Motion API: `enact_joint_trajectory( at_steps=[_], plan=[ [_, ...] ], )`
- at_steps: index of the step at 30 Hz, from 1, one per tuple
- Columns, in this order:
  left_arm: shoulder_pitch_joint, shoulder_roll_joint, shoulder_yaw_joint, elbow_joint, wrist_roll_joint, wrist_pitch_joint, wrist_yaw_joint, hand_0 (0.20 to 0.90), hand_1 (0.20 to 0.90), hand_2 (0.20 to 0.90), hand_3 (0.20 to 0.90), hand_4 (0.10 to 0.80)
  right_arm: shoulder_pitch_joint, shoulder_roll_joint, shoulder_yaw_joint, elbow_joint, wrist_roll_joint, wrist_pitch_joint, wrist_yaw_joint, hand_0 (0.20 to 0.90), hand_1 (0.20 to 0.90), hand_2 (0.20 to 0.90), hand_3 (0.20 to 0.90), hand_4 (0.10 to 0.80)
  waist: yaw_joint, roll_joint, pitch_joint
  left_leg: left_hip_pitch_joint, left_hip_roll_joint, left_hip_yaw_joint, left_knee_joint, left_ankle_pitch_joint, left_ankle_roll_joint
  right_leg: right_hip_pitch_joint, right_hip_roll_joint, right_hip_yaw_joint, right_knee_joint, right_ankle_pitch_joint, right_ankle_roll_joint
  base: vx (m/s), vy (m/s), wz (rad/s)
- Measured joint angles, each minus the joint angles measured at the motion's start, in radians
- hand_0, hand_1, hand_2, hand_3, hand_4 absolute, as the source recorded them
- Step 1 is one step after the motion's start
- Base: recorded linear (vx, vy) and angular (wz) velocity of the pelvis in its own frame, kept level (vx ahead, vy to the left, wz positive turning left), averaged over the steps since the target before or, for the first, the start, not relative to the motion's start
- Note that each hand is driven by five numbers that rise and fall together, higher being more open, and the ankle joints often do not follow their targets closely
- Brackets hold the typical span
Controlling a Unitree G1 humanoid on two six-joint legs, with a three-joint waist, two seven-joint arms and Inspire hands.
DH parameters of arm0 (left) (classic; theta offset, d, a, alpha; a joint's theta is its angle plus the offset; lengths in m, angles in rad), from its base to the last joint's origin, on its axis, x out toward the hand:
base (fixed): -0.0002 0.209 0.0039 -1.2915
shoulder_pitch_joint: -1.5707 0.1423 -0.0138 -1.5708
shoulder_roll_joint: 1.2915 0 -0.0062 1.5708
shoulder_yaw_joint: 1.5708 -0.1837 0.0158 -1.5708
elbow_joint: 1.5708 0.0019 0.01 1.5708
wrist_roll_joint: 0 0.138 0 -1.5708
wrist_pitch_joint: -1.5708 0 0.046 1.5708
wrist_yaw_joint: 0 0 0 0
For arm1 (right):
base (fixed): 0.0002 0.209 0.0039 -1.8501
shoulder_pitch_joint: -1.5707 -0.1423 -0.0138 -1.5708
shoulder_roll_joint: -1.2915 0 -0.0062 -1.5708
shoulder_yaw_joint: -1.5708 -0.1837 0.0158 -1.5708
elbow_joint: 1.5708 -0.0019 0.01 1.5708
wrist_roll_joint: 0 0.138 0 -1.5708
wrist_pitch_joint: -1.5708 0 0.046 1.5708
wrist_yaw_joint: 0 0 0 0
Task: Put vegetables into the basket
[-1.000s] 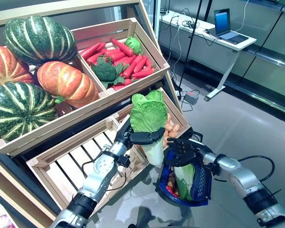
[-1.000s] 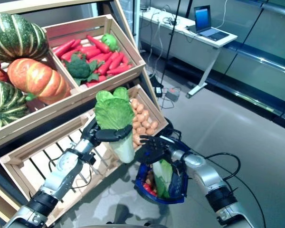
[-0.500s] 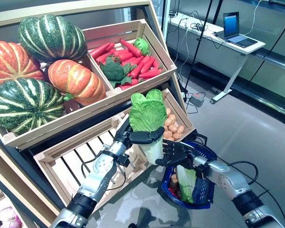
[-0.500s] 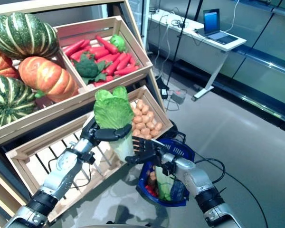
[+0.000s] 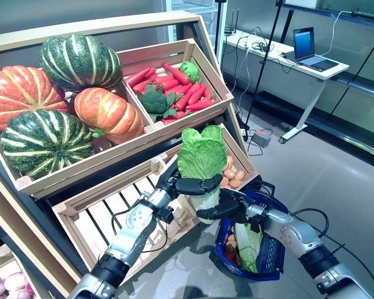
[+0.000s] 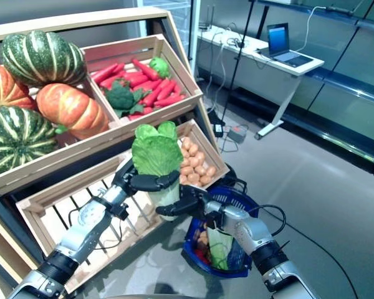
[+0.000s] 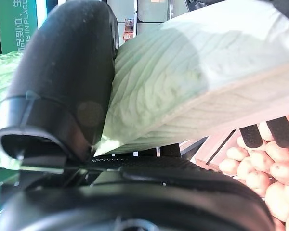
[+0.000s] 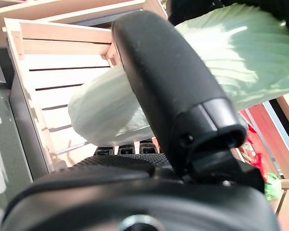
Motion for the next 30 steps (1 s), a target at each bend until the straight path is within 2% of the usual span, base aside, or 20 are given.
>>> enact_joint_trajectory(
  at_steps=[9, 17, 18, 19, 20, 30],
  plan=[
    [0.000, 0.004, -0.008, 0.010, -0.060, 0.001, -0.027, 0.300, 0.300, 0.300, 0.300, 0.400, -0.001, 0.001, 0.013, 0.016, 0.038, 0.001, -0.001, 0.900, 0.900, 0.900, 0.900, 0.800, 0.003, -0.005, -0.004, 0.000, 0.000, -0.001, 0.000, 0.001, 0.000, 0.000, 0.000, 0.000, 0.000, 0.001, -0.001, 0.000, 0.000, 0.00],
    [0.000, 0.013, -0.024, 0.013, -0.104, 0.049, -0.034, 0.300, 0.300, 0.300, 0.300, 0.400, -0.014, 0.012, 0.041, 0.079, 0.103, 0.001, -0.011, 0.900, 0.900, 0.900, 0.900, 0.800, 0.003, -0.016, -0.016, -0.002, 0.000, -0.001, 0.000, 0.001, 0.000, -0.001, 0.000, 0.000, 0.000, 0.001, -0.001, 0.016, 0.002, 0.00],
    [0.000, 0.013, -0.024, 0.015, -0.119, 0.053, -0.034, 0.300, 0.300, 0.300, 0.300, 0.400, -0.014, 0.010, 0.048, 0.079, 0.126, 0.000, -0.017, 0.547, 0.547, 0.547, 0.547, 0.565, 0.003, -0.017, -0.017, -0.002, 0.000, -0.001, 0.000, 0.001, 0.000, -0.001, 0.000, 0.000, 0.000, 0.001, -0.001, 0.032, 0.008, 0.00],
    [0.000, 0.014, -0.024, 0.016, -0.125, 0.057, -0.034, 0.300, 0.300, 0.300, 0.300, 0.400, -0.014, 0.010, 0.054, 0.079, 0.135, 0.000, -0.023, 0.547, 0.547, 0.547, 0.547, 0.565, 0.003, -0.017, -0.017, -0.002, 0.000, -0.001, 0.000, 0.001, 0.000, -0.001, 0.000, 0.000, 0.000, 0.001, -0.001, 0.000, 0.000, 0.00],
    [0.000, 0.015, -0.024, 0.016, -0.125, 0.059, -0.034, 0.300, 0.300, 0.300, 0.300, 0.400, -0.013, 0.009, 0.065, 0.081, 0.164, 0.000, -0.033, 0.300, 0.300, 0.300, 0.300, 0.400, 0.003, -0.017, -0.017, -0.002, 0.000, -0.001, 0.000, 0.001, 0.000, -0.001, 0.000, 0.000, 0.000, 0.001, -0.001, 0.000, 0.000, 0.00],
    [-0.001, 0.021, -0.033, 0.017, -0.217, 0.077, -0.034, 0.300, 0.300, 0.300, 0.300, 0.400, -0.013, 0.015, 0.101, 0.082, 0.167, -0.031, -0.048, 0.300, 0.300, 0.300, 0.300, 0.400, 0.004, -0.005, -0.026, -0.014, -0.001, -0.007, 0.000, 0.003, 0.000, -0.008, -0.001, 0.000, 0.000, 0.001, -0.001, 0.006, 0.000, 0.01]
  ],
)
